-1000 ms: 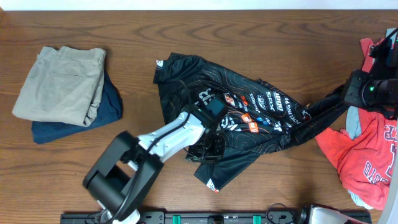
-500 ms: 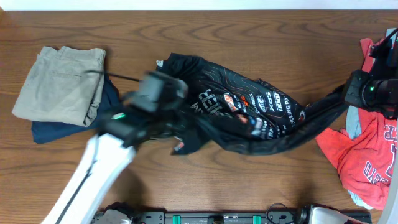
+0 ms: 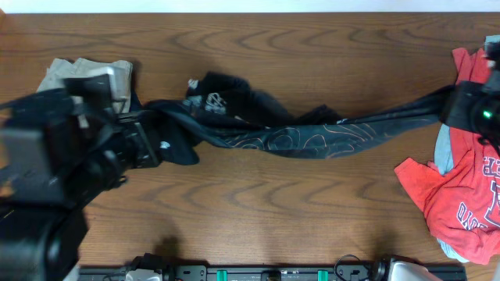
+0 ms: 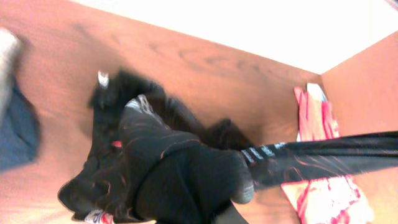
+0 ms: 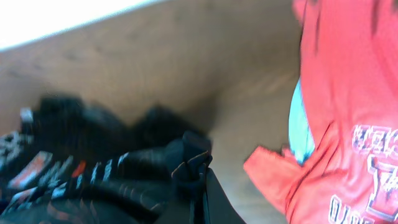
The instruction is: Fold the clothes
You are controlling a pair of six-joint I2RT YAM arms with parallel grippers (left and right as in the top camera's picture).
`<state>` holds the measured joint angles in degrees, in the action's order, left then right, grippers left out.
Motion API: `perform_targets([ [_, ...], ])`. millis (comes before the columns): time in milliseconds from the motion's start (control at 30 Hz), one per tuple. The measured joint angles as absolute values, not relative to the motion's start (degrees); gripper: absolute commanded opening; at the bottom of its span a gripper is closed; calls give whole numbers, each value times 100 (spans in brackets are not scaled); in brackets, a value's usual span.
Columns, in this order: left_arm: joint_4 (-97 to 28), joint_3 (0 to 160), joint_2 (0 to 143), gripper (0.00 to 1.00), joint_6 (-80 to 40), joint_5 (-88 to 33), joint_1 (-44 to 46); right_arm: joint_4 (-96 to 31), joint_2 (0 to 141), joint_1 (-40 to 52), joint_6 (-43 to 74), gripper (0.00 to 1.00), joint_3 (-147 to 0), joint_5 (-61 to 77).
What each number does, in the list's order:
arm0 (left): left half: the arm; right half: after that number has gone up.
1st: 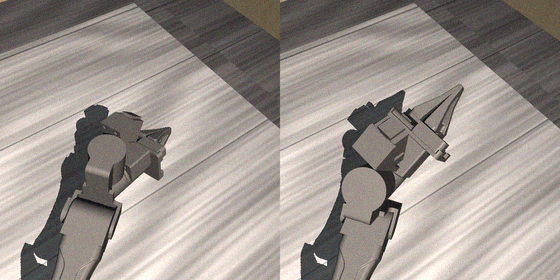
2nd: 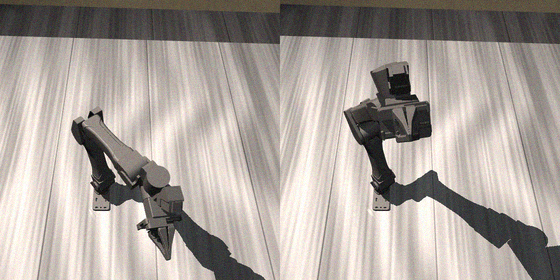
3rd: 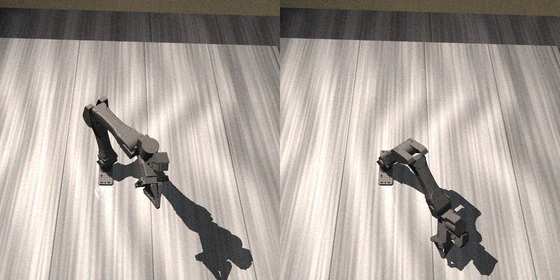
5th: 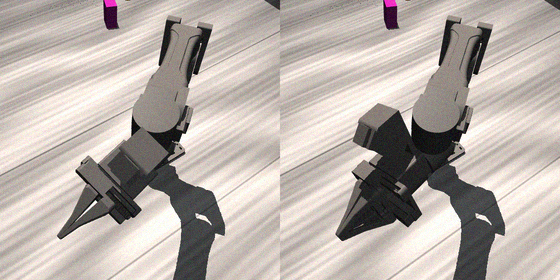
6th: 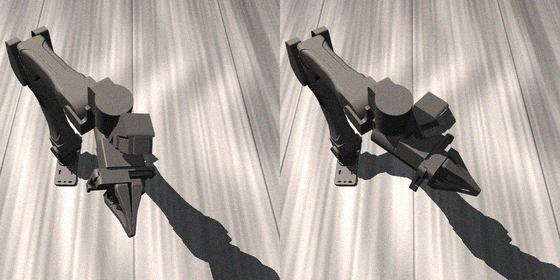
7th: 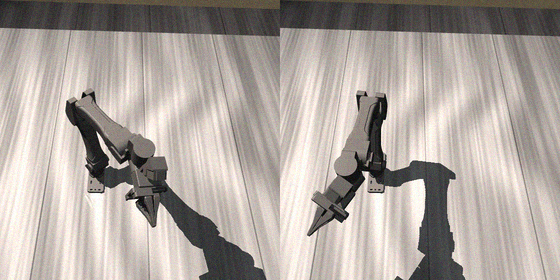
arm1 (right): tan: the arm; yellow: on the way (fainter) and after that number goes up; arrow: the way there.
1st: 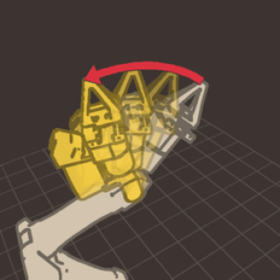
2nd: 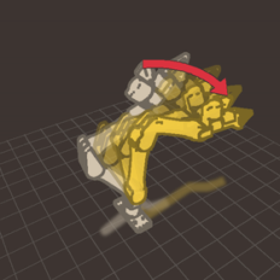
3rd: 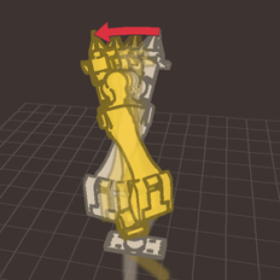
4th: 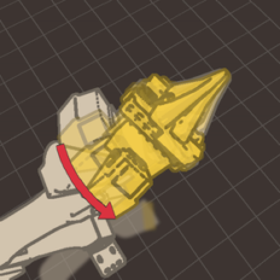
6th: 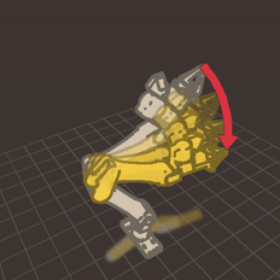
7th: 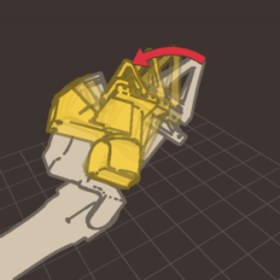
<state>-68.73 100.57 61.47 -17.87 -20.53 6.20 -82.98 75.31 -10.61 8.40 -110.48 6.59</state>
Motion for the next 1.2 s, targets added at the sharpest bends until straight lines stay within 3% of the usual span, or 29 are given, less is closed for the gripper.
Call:
perform_targets([
  [233,-7518,11841,6523,6,-1444,-1144,604,-8093,6768,-1061,827,1,-11922,440],
  [433,-7491,12230,6639,6,-1345,-784,604,-7961,6501,-1061,829,1,-12068,62],
  [800,-7513,12269,8342,6,-1116,-919,604,-7933,7994,-1059,709,1,-12070,397],
  [967,-6932,12265,9596,6,-849,-1009,604,-7365,9312,-1059,694,1,-12049,797],
  [1200,-4604,12193,10936,6,-755,-1076,427,-4910,10595,-1066,1083,1,-11974,1114],
])
